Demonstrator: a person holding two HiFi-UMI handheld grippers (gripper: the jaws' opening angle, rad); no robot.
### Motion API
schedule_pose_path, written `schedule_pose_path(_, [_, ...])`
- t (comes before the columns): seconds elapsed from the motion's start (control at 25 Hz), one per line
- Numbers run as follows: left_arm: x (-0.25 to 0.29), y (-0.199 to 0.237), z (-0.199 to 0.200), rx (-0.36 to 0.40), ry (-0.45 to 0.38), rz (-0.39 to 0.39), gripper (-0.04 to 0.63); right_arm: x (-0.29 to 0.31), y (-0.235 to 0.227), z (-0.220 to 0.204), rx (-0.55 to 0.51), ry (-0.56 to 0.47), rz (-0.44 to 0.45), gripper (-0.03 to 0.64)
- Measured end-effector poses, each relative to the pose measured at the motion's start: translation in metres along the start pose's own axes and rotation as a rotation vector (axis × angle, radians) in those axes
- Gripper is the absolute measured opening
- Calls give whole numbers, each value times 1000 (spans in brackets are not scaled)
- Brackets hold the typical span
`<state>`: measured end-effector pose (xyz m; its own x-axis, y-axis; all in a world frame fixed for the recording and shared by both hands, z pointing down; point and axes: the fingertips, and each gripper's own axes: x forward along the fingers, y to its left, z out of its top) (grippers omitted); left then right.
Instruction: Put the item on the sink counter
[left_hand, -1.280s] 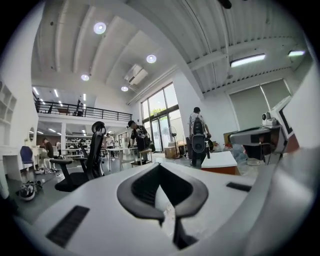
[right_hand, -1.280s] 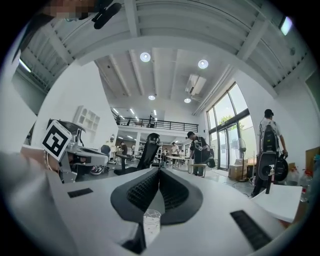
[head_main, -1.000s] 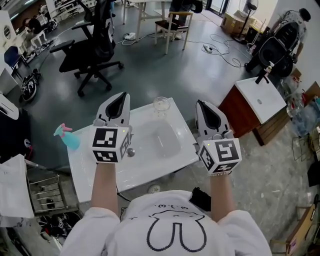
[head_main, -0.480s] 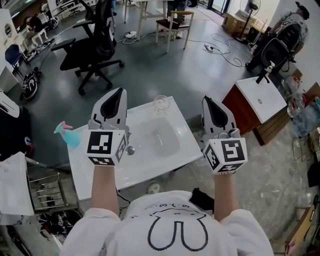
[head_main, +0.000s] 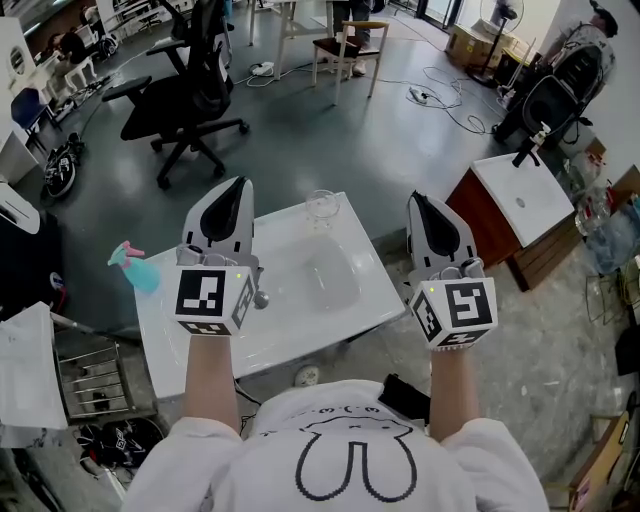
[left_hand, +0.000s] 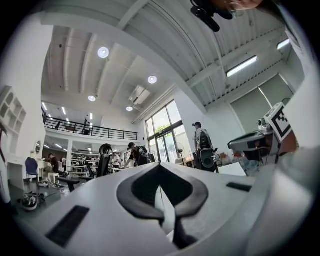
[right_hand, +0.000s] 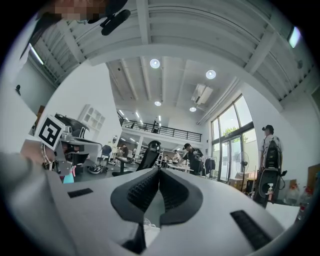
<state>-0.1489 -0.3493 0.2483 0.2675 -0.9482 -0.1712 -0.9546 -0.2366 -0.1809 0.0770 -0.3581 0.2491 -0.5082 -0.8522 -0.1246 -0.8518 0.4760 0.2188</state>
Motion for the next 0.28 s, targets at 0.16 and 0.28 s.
schedule_pose_path(0.16, [1, -1, 1, 4, -11, -2, 9, 4, 3, 0, 4, -9, 16, 28])
schedule_pose_path(0.28, [2, -2, 0, 0, -18, -3, 9, 6, 7, -1, 5, -14, 30, 28])
